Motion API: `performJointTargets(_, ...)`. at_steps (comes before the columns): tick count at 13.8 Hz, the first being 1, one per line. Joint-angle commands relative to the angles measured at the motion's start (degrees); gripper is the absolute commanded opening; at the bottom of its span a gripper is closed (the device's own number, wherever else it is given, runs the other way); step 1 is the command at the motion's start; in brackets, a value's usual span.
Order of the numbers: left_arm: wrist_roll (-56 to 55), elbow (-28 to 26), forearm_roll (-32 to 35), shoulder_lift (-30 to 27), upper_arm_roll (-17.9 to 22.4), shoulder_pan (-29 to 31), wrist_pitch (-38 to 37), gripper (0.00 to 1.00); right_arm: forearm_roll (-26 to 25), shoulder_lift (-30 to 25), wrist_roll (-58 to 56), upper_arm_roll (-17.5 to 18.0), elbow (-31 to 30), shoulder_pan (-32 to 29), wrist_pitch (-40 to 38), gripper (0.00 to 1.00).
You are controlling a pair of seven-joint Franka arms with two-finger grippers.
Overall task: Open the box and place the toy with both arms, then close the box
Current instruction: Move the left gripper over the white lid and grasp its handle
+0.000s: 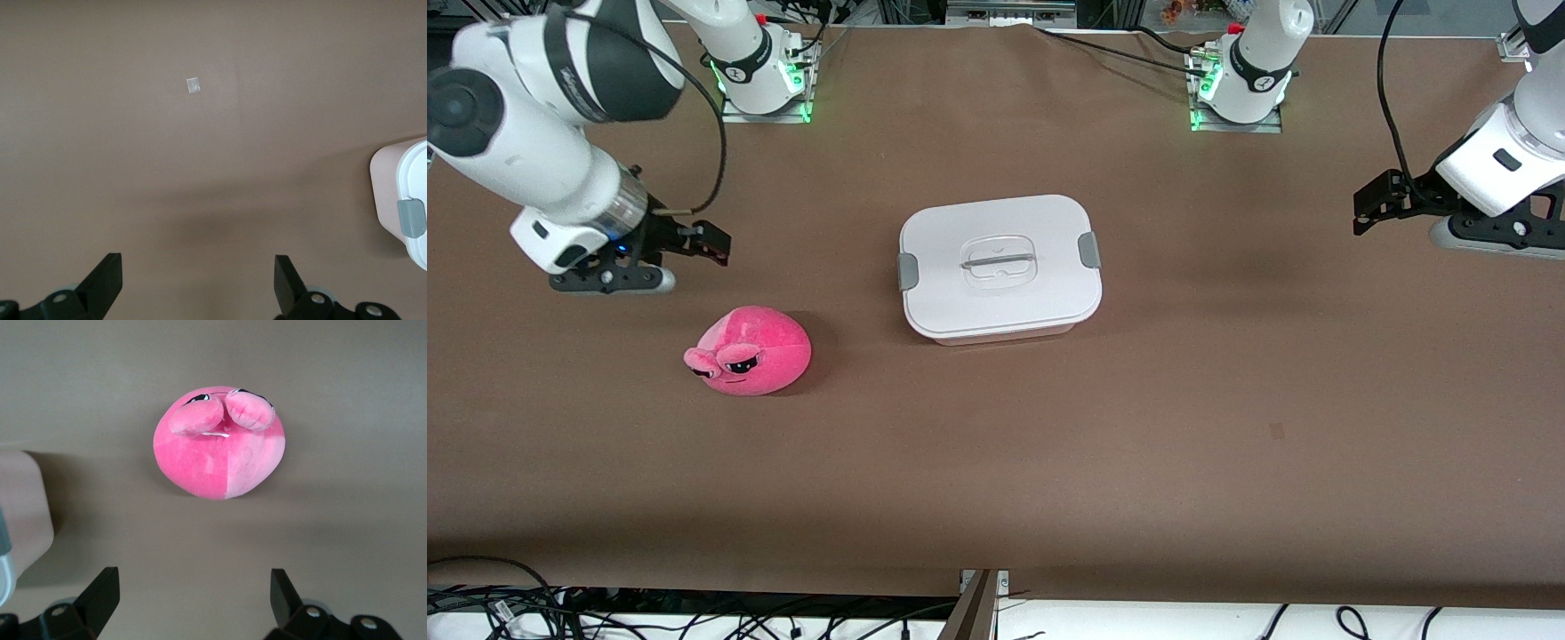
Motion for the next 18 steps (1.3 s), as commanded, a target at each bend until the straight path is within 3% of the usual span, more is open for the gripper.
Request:
performJointTargets(1,-1.1,0.1,-0.6,-0.3,-0.3,0.0,-0.9,1.00,1.7,-1.6,-5.4,-2.4,5.5,0.0,-6.3,1.00)
performJointTargets(3,-1.2,1.1,-0.5,0.2,-0.6,-0.4,-0.9,1.00,1.7,0.4,-10.1,-3.9,9.6,-0.6,-8.0,1.00)
performJointTargets(7,-1.2,1.6,-1.4,0.6,-1.2,-0.9,-3.2,1.00,1.5,0.5,-12.4,-6.0,10.3,-0.8,-8.0,1.00)
performJointTargets(12,1.0,1.7,-1.7,3.6,-12.4,-4.9,-3.4,1.00,0.8,1.3,-12.4,-6.1,10.8,-0.8,-8.6,1.00)
performJointTargets(15,9.4,6.7,-3.5,11.3,-19.8,-8.3,0.1,1.00,0.7,1.2,-12.4,-6.2,11.2,-0.8,-8.6,1.00)
performJointTargets(18,11.7,8.5,-3.0,18.3,-21.4,-15.0,7.5,1.00,0.6,1.2,-12.3,-6.2,12.2,-0.8,-9.1,1.00)
